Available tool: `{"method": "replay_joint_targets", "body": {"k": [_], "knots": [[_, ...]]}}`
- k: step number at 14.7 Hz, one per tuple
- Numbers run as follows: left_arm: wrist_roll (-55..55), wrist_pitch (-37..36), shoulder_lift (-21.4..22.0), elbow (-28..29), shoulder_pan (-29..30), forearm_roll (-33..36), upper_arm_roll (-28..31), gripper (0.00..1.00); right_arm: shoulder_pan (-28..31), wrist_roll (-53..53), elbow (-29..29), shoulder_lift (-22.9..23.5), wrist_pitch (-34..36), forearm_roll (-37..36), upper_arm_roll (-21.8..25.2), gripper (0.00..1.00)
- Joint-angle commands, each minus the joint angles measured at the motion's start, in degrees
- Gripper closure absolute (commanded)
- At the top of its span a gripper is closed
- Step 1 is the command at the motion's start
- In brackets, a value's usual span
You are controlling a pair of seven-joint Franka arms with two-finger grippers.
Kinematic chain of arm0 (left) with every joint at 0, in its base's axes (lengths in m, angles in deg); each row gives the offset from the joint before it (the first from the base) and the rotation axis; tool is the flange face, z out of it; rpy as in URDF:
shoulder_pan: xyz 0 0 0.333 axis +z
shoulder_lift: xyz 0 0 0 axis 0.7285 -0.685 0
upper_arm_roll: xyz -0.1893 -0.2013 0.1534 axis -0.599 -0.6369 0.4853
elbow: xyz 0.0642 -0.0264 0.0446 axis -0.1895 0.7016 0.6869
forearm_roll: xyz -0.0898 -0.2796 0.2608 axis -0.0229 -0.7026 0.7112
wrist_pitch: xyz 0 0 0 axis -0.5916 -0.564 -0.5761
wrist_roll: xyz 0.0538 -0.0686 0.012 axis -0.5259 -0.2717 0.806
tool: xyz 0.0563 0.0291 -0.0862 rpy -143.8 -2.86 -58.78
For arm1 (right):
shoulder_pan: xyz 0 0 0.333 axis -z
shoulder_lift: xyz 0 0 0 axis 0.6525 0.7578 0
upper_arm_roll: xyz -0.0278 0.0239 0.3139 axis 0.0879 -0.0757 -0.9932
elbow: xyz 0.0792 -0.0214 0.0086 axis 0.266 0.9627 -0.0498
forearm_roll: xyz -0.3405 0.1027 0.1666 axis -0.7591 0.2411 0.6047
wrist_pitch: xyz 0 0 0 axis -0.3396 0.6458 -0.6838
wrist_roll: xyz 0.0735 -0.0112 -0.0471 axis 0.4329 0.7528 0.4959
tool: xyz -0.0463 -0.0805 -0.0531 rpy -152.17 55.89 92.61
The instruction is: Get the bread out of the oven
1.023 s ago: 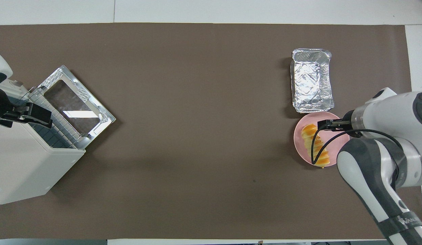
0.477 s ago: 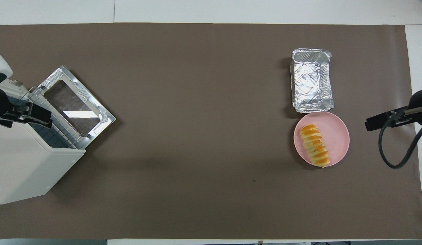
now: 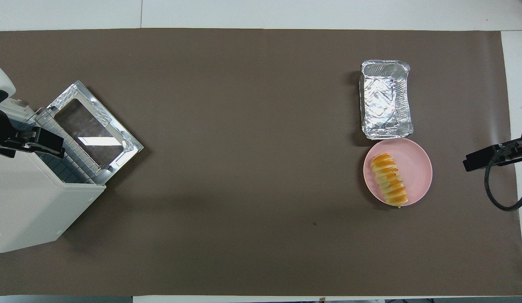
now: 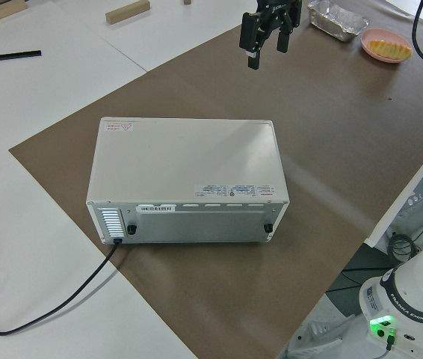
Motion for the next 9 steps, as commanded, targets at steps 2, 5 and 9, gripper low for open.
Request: {"method": "replay_joint_targets", "body": {"k": [2,5,9], "knots": [[-0.1,0.8,1.1,1.0,0.7,-0.4,-0.2,0.0,1.6,1.2,-1.0,0.9,-2.0,0.4,-1.0,0.0],[-0.1,0.8,1.1,1.0,0.7,-0.4,-0.2,0.0,1.6,1.1,-1.0,0.9,-2.1,0.3,-1.0,0.0],[-0.1,0.8,1.2,1.0,0.7,-0.4,-0.2,0.0,1.4,1.0,-1.0,0.9,-2.1,0.0,-1.0,0.0]]}}
